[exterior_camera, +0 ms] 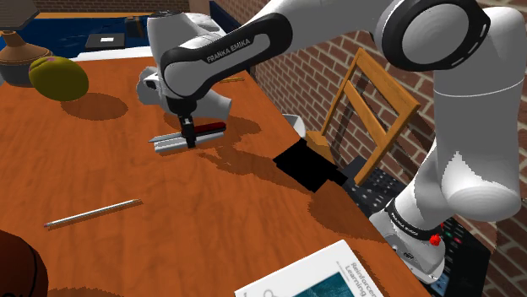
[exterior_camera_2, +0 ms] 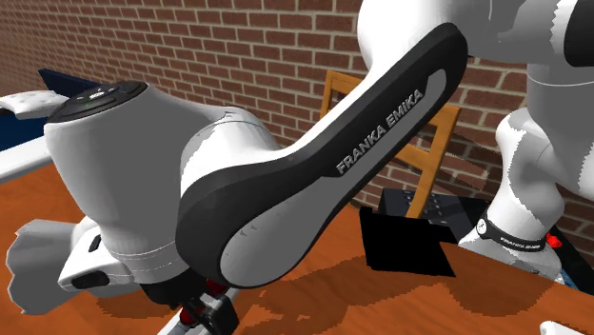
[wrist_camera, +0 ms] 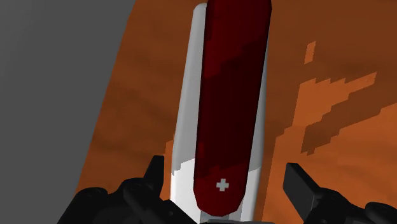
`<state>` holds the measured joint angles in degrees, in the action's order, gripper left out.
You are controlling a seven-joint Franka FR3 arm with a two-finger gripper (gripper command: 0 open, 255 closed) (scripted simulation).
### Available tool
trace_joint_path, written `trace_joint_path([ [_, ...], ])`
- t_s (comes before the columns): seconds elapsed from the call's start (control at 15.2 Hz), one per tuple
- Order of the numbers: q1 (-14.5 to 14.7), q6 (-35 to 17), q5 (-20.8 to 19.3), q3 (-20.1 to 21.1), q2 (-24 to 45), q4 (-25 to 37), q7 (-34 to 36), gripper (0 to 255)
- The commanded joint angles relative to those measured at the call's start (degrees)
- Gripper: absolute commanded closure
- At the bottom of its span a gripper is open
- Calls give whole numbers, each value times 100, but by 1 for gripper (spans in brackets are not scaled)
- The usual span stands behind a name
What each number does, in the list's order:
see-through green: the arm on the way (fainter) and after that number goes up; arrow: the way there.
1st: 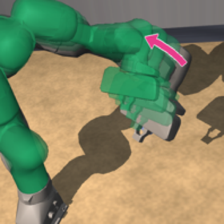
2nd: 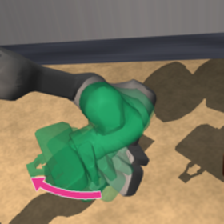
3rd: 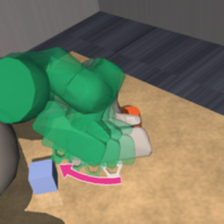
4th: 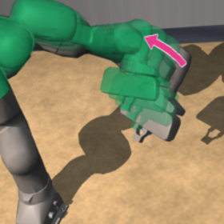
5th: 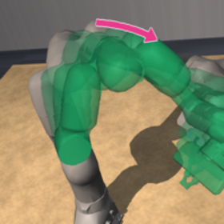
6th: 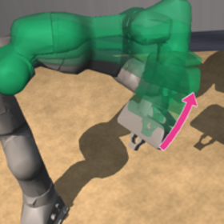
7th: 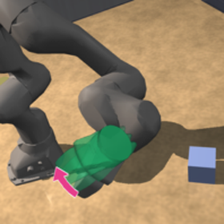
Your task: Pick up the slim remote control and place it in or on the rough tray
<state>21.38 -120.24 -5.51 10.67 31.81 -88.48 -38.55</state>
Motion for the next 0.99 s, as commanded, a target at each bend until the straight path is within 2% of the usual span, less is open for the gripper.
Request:
trace_joint_path([
  [0.0,-39,-12,-9,-36,35,-23,-10,0],
  [0.26,-41,-12,-10,-34,35,-23,-9,0],
  [0.33,-39,-10,-11,-35,41,-15,-8,255],
  [0.92,-41,-12,-10,-34,35,-23,-9,255],
])
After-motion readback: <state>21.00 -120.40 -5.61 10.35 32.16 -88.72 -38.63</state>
